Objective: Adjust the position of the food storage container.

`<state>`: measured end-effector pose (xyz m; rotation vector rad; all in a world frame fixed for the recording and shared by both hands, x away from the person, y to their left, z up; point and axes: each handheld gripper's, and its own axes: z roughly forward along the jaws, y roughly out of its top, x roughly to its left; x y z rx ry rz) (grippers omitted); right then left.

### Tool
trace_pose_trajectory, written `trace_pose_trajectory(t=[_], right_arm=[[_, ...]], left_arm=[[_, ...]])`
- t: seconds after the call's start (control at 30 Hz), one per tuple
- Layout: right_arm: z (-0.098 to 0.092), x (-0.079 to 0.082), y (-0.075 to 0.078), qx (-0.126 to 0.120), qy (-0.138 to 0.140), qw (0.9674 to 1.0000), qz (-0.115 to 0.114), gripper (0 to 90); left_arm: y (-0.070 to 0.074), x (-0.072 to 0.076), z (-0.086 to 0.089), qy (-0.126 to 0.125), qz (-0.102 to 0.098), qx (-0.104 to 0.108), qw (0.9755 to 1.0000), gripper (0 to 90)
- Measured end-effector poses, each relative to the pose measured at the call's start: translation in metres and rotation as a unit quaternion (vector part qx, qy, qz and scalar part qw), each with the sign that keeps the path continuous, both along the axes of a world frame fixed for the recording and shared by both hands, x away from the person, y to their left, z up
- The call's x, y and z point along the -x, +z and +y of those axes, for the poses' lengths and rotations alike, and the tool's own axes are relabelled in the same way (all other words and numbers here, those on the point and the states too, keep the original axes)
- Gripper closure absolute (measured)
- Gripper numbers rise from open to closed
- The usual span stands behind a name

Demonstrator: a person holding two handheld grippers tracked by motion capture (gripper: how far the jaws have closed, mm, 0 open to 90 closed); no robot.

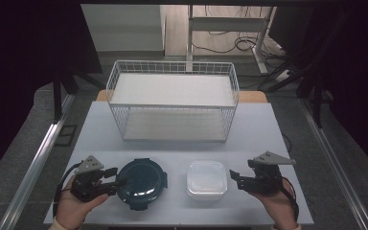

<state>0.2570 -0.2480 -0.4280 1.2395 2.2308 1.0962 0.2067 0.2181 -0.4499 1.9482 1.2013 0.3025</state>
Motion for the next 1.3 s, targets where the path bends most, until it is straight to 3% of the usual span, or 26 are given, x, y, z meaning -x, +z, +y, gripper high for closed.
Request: trace_pose_trajectory(t=[0.2, 0.43, 0.47, 0.53, 0.63, 0.77, 0.8, 0.83, 0.87, 0.93, 1.1, 1.23, 1.27, 1.3], right_arm=[[0.011, 0.004, 0.004, -0.003, 0.012, 0.9999, 0.004, 28.9], [0.041, 0.014, 0.011, 0.001, 0.064, 0.9979, 0.012, 44.2], [0.051, 0.016, 0.012, -0.001, 0.083, 0.9963, 0.022, 51.8], [0.055, 0.016, 0.013, 0.0, 0.095, 0.995, 0.03, 54.2], [0.075, 0.012, 0.016, 0.006, 0.128, 0.9907, 0.046, 67.6], [0.089, 0.008, 0.017, 0.011, 0.145, 0.9882, 0.05, 75.0], [0.097, 0.007, 0.015, 0.015, 0.156, 0.9861, 0.055, 79.3], [0.097, 0.007, 0.015, 0.015, 0.156, 0.9861, 0.055, 79.3], [0.105, 0.005, 0.013, 0.015, 0.168, 0.9835, 0.065, 85.4], [0.113, 0.003, 0.01, 0.015, 0.181, 0.9803, 0.076, 87.2], [0.133, 0.001, 0.004, 0.025, 0.196, 0.9769, 0.082, 88.6], [0.151, 0.003, -0.004, 0.042, 0.207, 0.9735, 0.087, 89.0], [0.16, 0.005, -0.01, 0.054, 0.216, 0.9707, 0.09, 88.9], [0.16, 0.005, -0.01, 0.054, 0.216, 0.9707, 0.09, 88.9]], left_arm=[[0.002, 0.0, 0.004, 0.015, -0.004, -0.002, 0.9999, 45.5], [0.003, -0.002, 0.01, 0.026, -0.002, 0.005, 0.9996, 40.4], [0.003, -0.002, 0.012, 0.026, -0.003, 0.006, 0.9996, 40.1], [0.003, -0.002, 0.013, 0.026, -0.003, 0.008, 0.9996, 40.0], [0.003, -0.004, 0.016, 0.031, -0.002, 0.011, 0.9995, 38.9], [0.003, -0.004, 0.017, 0.033, -0.002, 0.012, 0.9994, 36.8], [0.003, -0.004, 0.017, 0.033, -0.002, 0.013, 0.9994, 36.0], [0.003, -0.004, 0.017, 0.034, -0.001, 0.012, 0.9993, 36.0], [0.003, -0.004, 0.016, 0.037, 0.0, 0.014, 0.9992, 34.6], [0.002, -0.005, 0.015, 0.037, 0.001, 0.013, 0.9992, 33.7], [0.0, -0.006, 0.016, 0.037, 0.003, 0.012, 0.9992, 32.0], [0.0, -0.006, 0.019, 0.041, 0.003, 0.015, 0.999, 30.1], [0.001, -0.006, 0.02, 0.043, 0.003, 0.017, 0.9989, 28.7], [0.001, -0.006, 0.02, 0.043, 0.003, 0.017, 0.9989, 28.3]])
